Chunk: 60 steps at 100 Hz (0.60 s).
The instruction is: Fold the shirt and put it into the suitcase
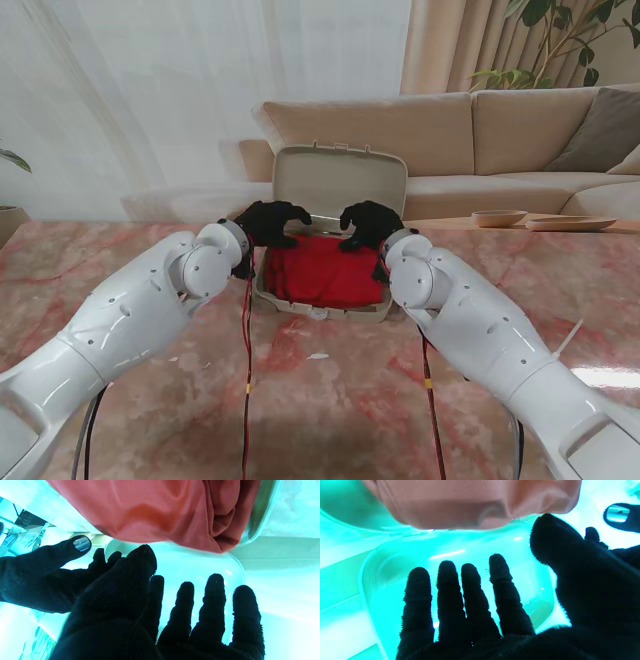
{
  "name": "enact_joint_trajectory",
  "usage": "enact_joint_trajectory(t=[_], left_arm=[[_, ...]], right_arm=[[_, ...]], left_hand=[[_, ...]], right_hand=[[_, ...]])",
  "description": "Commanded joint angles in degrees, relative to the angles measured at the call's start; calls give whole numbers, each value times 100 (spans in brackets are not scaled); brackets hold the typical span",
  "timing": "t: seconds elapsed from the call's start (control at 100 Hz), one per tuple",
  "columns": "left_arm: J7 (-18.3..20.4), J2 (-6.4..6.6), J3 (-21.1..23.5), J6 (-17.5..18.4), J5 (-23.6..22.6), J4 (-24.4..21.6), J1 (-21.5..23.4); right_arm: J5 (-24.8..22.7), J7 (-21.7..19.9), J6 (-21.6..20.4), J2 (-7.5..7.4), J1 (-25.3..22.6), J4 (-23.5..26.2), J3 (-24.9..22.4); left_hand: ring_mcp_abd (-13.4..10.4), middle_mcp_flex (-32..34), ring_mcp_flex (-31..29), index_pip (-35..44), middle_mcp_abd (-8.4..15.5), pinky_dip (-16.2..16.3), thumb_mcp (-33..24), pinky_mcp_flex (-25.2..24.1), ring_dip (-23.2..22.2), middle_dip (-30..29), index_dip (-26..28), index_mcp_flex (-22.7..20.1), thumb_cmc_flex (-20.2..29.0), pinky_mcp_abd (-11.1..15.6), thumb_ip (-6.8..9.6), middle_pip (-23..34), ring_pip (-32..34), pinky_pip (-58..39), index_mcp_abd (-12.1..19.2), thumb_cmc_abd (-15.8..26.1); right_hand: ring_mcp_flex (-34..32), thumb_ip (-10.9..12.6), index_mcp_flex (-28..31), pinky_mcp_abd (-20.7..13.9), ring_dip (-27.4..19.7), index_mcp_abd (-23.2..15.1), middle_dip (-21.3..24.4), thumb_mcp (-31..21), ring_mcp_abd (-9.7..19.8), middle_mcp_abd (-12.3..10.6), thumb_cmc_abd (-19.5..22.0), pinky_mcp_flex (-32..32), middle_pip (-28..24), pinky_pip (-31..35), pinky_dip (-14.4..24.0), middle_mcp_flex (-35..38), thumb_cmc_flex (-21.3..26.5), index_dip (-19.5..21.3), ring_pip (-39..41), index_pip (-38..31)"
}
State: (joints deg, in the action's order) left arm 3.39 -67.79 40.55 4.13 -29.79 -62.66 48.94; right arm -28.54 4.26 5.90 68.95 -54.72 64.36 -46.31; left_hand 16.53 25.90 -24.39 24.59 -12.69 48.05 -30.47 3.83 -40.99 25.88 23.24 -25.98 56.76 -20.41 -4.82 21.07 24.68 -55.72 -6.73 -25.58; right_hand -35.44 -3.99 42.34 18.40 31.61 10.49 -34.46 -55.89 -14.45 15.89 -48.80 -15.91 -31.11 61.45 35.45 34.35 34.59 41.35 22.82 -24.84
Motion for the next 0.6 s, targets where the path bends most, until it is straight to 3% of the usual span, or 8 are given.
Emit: enact_joint_trajectory(t=[0.0, 0.3, 0.59], left_arm=[[-31, 86, 88, -46, -93, -187, 98], [-39, 165, 314, -44, -223, -649, 463], [-32, 168, 225, 1, -198, -714, 605]], right_arm=[[-71, 13, 60, -52, -132, 177, -77], [-416, 128, -67, -164, -626, 690, -299], [-457, 149, -172, -199, -916, 792, -334]], left_hand=[[159, -160, 111, -101, -49, -70, 144, -66, 63, -54, -81, 93, -89, -120, 105, -80, -179, 122, -70, 184], [160, -12, -10, -93, -34, -60, 276, 1, 52, -49, -46, -34, -64, -118, 102, -56, -118, 75, -51, 293], [151, -2, -4, -128, -48, -57, 534, -20, 55, -60, -29, -74, -7, -124, 102, -101, -137, 79, -49, 474]], right_hand=[[103, 112, -77, -22, -134, 49, 93, 84, -22, 92, 36, 88, 45, -80, -67, -115, -165, 94, -7, 104], [-122, 143, 96, -79, -20, -36, 51, 25, 5, 62, 94, -45, -58, 85, 24, 92, -96, 182, 264, 34], [-292, 143, 241, -72, 91, -111, 12, 48, 3, 23, 422, -176, -117, 252, 98, 303, 110, 244, 527, -62]])
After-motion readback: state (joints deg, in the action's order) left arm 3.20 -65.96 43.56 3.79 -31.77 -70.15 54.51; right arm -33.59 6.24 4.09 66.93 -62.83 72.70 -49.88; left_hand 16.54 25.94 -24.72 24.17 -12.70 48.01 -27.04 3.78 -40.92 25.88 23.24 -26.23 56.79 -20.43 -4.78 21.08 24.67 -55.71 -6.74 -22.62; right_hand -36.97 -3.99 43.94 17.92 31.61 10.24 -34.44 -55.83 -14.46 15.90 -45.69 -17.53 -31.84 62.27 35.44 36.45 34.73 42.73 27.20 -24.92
